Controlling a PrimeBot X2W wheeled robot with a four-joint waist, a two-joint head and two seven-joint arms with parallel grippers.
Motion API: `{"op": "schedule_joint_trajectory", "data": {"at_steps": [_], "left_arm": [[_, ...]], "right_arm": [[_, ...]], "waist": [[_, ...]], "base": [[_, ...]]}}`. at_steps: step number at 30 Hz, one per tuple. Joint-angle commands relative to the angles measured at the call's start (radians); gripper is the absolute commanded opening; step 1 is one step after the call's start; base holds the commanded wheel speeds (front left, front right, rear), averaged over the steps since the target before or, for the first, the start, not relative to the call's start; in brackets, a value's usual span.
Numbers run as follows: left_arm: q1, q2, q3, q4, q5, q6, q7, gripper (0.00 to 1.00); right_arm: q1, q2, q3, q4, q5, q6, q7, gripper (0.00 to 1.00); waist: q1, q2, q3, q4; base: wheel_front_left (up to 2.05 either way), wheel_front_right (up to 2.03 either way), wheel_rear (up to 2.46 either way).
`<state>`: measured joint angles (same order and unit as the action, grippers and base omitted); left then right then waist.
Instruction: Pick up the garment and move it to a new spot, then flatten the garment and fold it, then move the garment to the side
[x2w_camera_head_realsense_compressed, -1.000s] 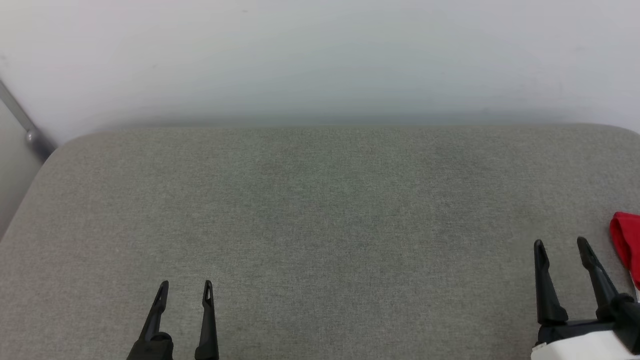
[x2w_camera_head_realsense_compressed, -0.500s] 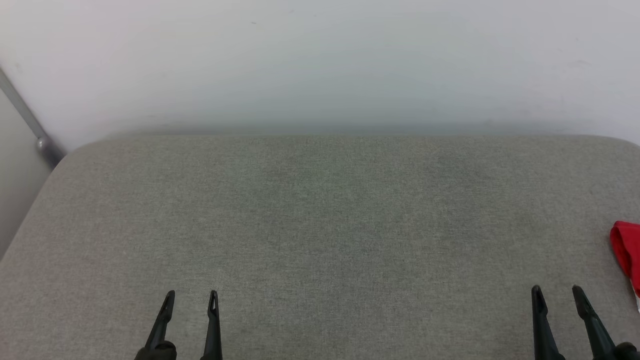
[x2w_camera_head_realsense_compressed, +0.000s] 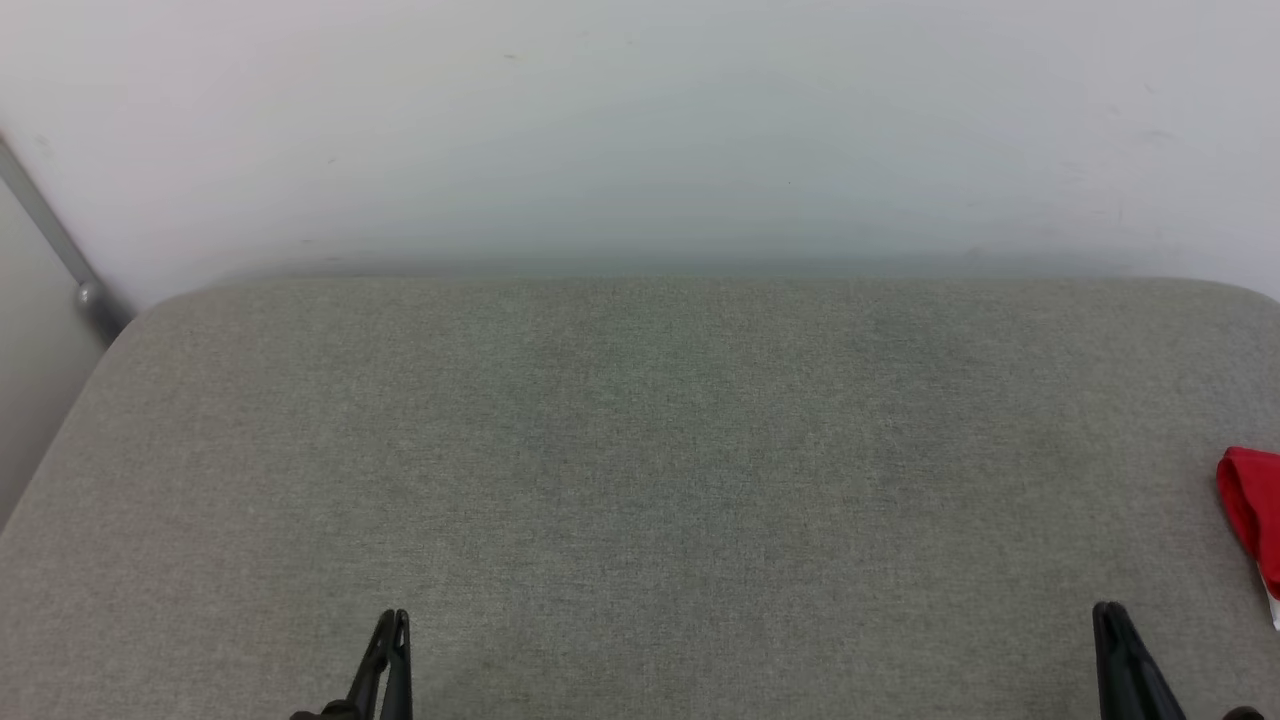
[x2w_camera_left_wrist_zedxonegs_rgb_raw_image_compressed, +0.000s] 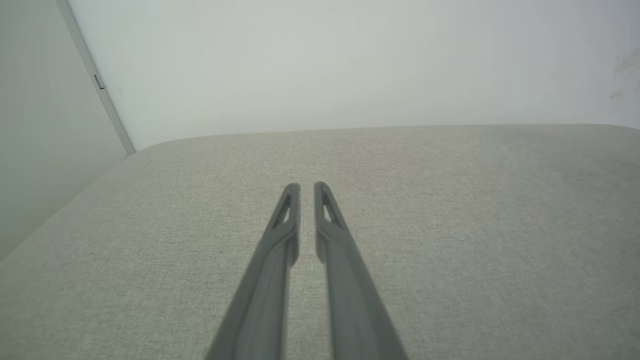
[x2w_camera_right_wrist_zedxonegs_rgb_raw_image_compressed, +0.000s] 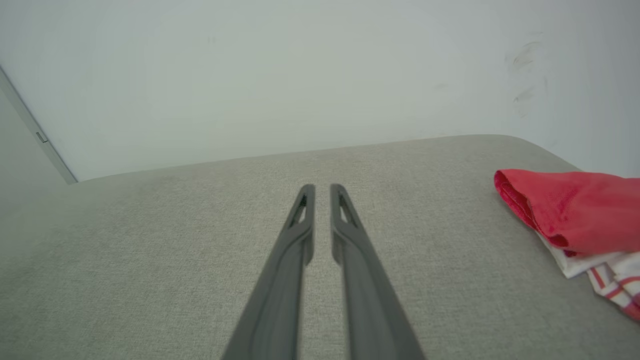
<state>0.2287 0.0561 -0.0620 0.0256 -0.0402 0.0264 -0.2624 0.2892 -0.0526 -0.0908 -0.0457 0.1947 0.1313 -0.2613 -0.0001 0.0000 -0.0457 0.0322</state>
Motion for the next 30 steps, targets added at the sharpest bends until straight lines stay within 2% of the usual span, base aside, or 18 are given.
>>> {"op": "schedule_joint_trajectory", "data": {"at_steps": [1, 30], "left_arm": [[0.0, 0.0, 0.0, 0.004, -0.006, -0.001, 0.0, 0.0], [-0.12, 0.022, 0.029, 0.085, -0.579, -0.055, 0.105, 0.0]], "right_arm": [[-0.001, 0.0, 0.001, 0.005, 0.005, 0.0, 0.001, 0.0], [-0.14, -0.024, 0.025, 0.105, 0.524, 0.0, 0.106, 0.0]], "waist": [[0.0001, 0.0, 0.0, 0.0], [0.0001, 0.0, 0.011, -0.007]], "base": [[0.0, 0.0, 0.0], [0.0, 0.0, 0.0]]}}
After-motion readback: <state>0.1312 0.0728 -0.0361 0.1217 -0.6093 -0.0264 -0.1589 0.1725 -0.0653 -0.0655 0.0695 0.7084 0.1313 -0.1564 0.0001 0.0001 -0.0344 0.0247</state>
